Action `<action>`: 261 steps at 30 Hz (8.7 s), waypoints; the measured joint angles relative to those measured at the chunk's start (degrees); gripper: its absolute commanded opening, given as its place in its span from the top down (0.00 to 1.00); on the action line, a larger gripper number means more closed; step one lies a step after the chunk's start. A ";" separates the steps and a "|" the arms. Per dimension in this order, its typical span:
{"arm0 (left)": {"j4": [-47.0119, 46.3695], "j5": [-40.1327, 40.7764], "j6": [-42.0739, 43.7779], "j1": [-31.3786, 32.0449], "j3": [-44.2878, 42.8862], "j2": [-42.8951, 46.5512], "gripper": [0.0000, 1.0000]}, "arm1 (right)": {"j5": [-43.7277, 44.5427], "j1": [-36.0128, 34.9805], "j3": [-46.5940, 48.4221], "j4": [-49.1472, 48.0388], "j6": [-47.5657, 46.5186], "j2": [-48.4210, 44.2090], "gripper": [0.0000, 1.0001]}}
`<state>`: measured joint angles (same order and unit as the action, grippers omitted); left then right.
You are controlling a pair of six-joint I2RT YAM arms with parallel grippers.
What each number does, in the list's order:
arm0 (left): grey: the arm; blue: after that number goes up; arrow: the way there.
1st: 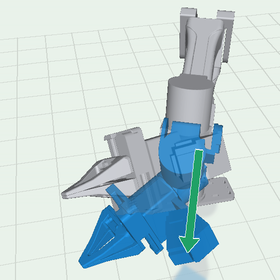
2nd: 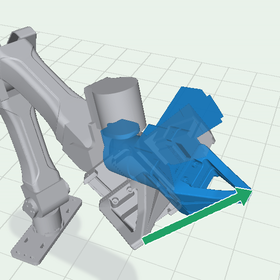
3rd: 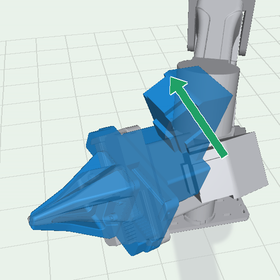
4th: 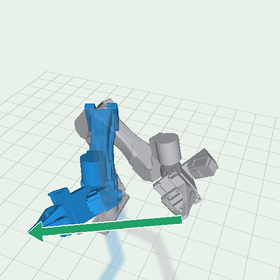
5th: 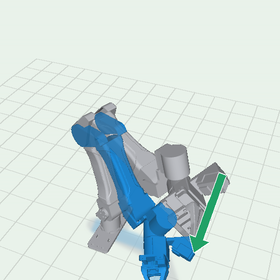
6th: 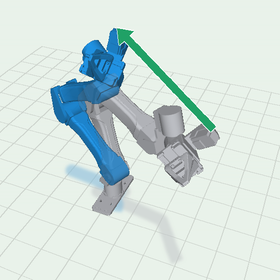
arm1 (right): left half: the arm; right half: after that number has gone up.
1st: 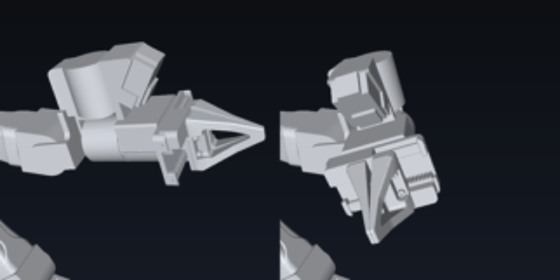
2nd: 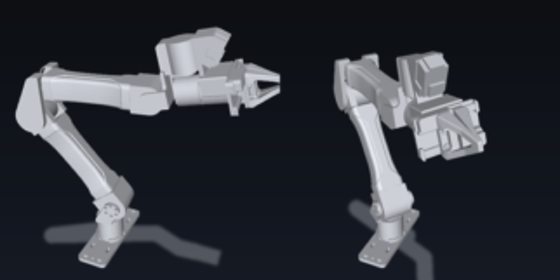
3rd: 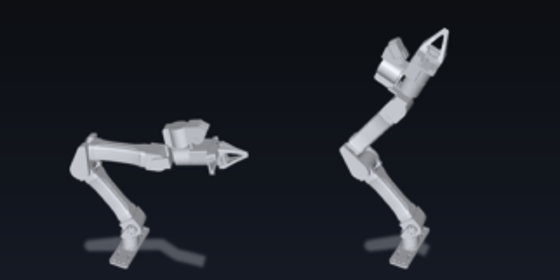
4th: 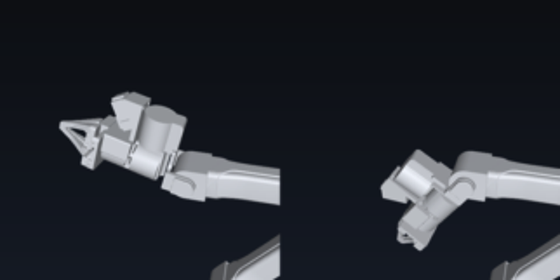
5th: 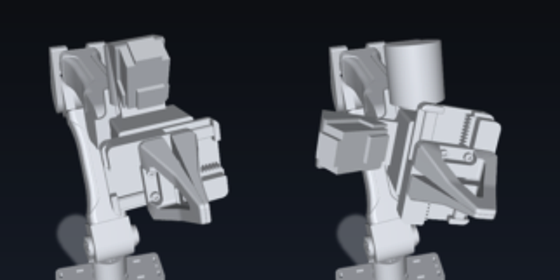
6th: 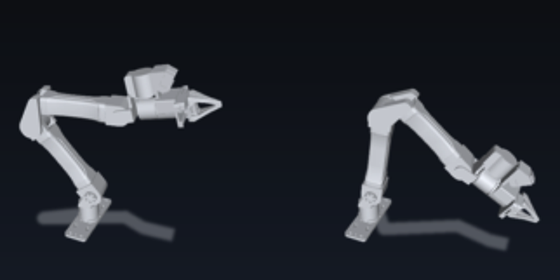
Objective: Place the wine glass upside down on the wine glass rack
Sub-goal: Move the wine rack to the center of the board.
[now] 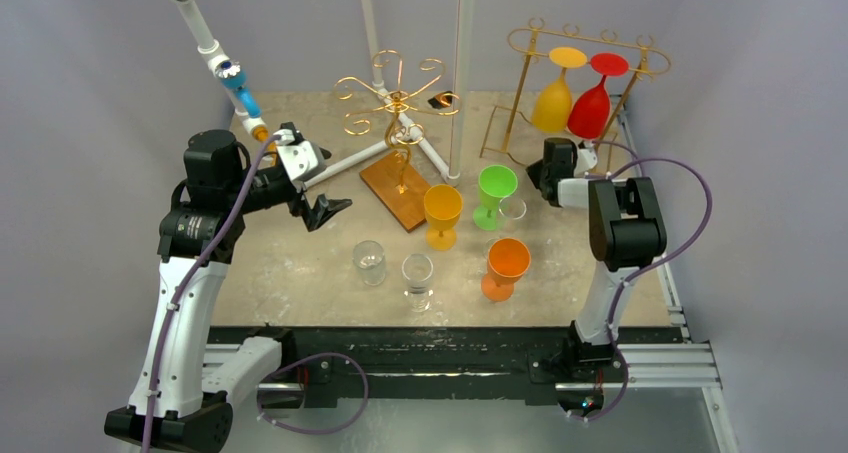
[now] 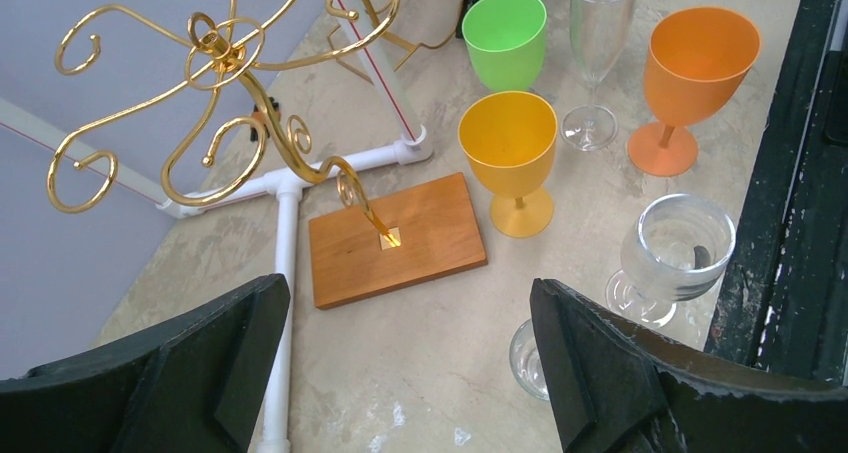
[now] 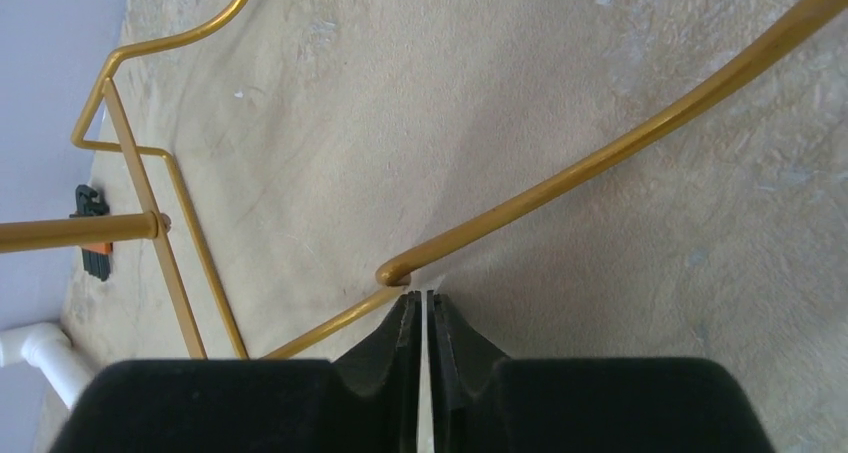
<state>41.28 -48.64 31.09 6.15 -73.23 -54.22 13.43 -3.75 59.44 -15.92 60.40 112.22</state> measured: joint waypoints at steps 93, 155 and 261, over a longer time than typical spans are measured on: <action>-1.79 14.10 -14.16 0.00 -6.45 -7.21 0.28 | 6.14 -43.82 38.23 44.22 -20.35 -25.73 0.41; -8.59 8.46 -13.42 0.31 -4.85 -10.64 0.08 | -11.47 -41.00 24.00 34.45 6.99 -31.87 1.00; -31.34 14.23 37.03 20.44 8.55 8.02 0.77 | -27.06 -32.26 8.76 21.49 9.60 -39.65 0.79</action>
<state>9.93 -34.41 68.12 26.59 -64.69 -46.19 -13.63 -36.01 68.20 5.56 70.00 72.58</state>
